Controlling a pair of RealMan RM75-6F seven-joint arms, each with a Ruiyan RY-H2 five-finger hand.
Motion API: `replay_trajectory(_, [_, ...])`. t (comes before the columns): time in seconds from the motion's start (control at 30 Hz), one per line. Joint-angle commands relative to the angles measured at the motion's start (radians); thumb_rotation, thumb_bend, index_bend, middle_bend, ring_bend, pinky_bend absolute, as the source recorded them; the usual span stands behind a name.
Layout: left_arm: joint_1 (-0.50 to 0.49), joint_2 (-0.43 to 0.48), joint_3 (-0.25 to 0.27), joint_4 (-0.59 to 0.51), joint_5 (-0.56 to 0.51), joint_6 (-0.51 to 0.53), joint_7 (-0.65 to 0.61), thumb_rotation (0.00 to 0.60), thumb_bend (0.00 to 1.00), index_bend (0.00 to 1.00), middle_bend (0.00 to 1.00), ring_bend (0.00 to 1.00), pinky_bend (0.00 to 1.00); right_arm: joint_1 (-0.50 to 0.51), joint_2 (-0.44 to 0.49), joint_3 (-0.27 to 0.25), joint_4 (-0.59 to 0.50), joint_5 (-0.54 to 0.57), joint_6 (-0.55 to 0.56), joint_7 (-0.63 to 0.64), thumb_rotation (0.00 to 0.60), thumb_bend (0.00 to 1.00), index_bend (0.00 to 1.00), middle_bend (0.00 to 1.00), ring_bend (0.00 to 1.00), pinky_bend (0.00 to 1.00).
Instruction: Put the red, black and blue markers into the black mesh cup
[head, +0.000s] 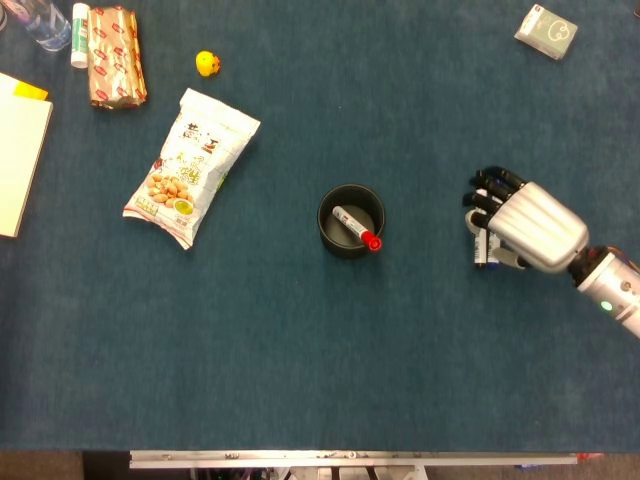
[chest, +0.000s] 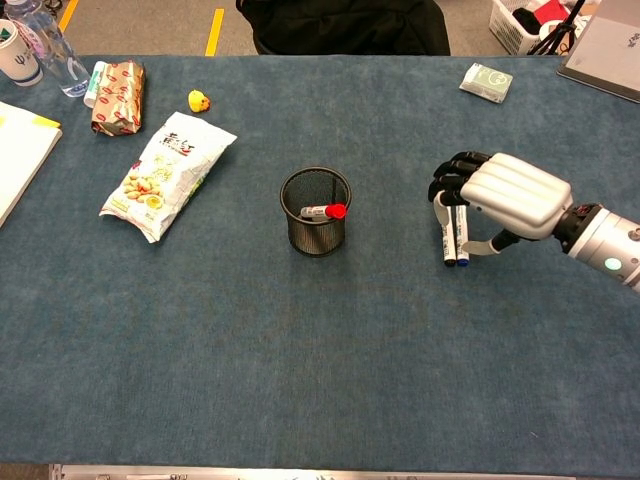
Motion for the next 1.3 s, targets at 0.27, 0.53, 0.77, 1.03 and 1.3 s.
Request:
replay_trajectory(0.27, [-0.001,-0.003,-0.001,0.008,0.002,-0.001,-0.008,0.600,0.20,0.10,0.17,0.19,0.24,0.012,-0.035,0.007,0.035,0.018,-0.011,0.013,0.600,0.10,0.51,0.36,0.20,0.19])
replay_trajectory(0.53, [0.001,-0.002,0.000,0.013,-0.005,-0.003,-0.012,0.600,0.20,0.10,0.17,0.19,0.24,0.021,-0.050,0.005,0.045,0.022,-0.017,0.011,0.600,0.10,0.51,0.36,0.20,0.19])
replay_trajectory(0.77, [0.001,-0.005,-0.001,0.017,-0.008,-0.005,-0.014,0.600,0.20,0.10,0.17,0.19,0.24,0.026,-0.057,0.001,0.052,0.025,-0.020,0.012,0.600,0.10,0.51,0.36,0.20,0.19])
replay_trajectory(1.03, [-0.003,-0.009,-0.002,0.020,-0.009,-0.012,-0.015,0.600,0.20,0.10,0.17,0.19,0.24,0.044,-0.090,0.019,0.060,0.031,-0.017,0.008,0.600,0.10,0.51,0.36,0.20,0.19])
replay_trajectory(1.3, [0.002,-0.005,-0.003,0.021,-0.011,-0.006,-0.019,0.600,0.19,0.10,0.17,0.19,0.24,0.059,-0.095,0.035,0.040,0.035,0.004,0.008,0.600,0.10,0.51,0.36,0.20,0.19])
